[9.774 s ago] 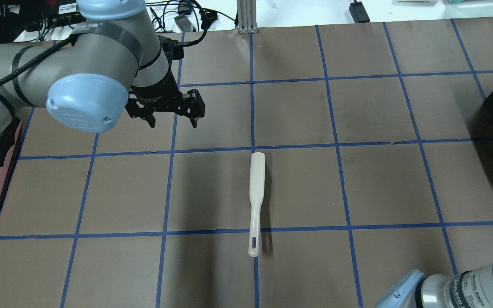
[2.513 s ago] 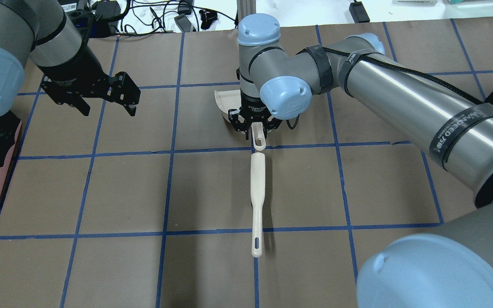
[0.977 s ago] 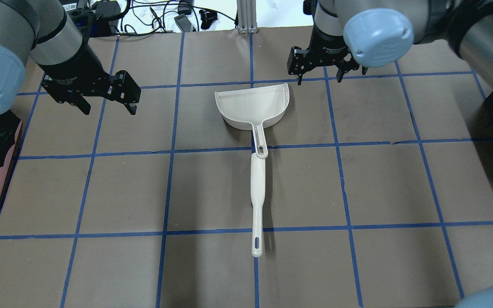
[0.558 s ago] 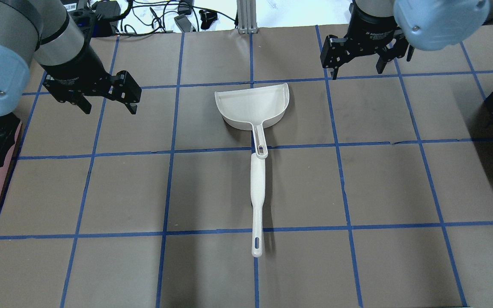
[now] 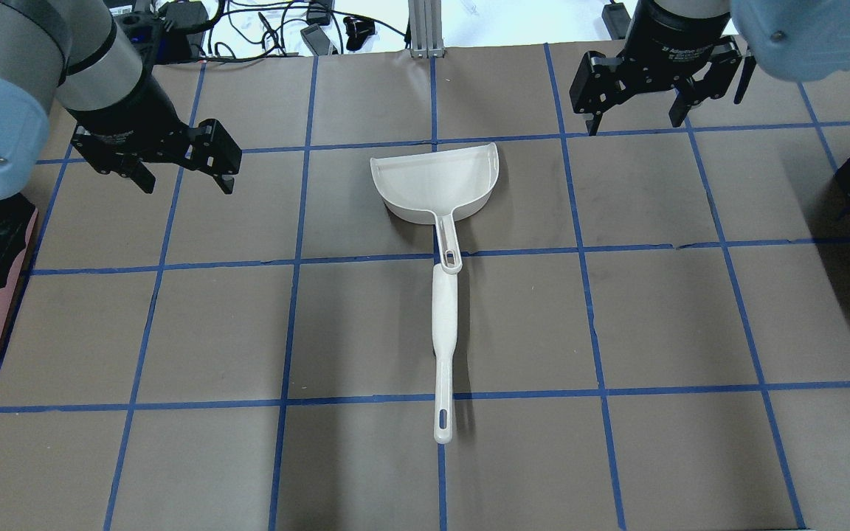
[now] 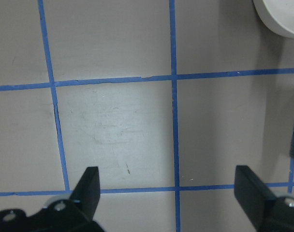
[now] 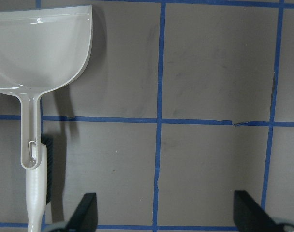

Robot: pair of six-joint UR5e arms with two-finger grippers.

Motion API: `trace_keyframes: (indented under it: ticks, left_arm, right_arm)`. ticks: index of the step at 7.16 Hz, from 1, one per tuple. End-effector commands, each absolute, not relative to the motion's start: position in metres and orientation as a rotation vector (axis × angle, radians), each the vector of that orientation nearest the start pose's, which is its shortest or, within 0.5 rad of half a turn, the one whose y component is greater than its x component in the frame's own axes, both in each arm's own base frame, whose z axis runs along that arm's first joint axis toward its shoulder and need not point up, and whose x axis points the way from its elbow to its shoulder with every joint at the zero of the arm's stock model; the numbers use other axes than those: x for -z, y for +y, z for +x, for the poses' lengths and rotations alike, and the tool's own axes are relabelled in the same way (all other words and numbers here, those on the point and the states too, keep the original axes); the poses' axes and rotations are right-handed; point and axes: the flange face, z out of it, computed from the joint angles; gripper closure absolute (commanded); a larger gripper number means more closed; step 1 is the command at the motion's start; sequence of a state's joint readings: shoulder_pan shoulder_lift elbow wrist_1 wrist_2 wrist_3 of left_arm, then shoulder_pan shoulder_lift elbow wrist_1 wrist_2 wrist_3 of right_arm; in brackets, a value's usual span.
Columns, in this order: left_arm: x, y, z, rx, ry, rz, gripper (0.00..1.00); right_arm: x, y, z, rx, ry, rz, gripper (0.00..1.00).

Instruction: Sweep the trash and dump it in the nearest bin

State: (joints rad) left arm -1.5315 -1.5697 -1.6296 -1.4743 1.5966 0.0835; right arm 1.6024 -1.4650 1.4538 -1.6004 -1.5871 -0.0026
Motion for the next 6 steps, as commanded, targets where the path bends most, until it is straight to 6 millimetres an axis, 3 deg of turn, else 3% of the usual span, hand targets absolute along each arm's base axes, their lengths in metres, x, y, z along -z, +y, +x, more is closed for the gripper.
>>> trace_keyframes:
  ticks: [1, 3, 6]
  left_arm:
    - [-0.470, -0.507, -0.114, 0.087, 3.139, 0.075, 0.00]
    - [-0.477, -0.505, -0.116, 0.115, 3.168, 0.077, 0.00]
    - [-0.484, -0.499, -0.113, 0.132, 3.145, 0.097, 0.00]
  right_arm:
    - [-0.489, -0.536, 0.136, 0.008, 3.128, -0.015, 0.00]
    - [-0.489, -0.540, 0.114, -0.007, 3.109, -0.028, 0.00]
    - [-0.489, -0.537, 0.115, -0.023, 3.121, -0.002, 0.00]
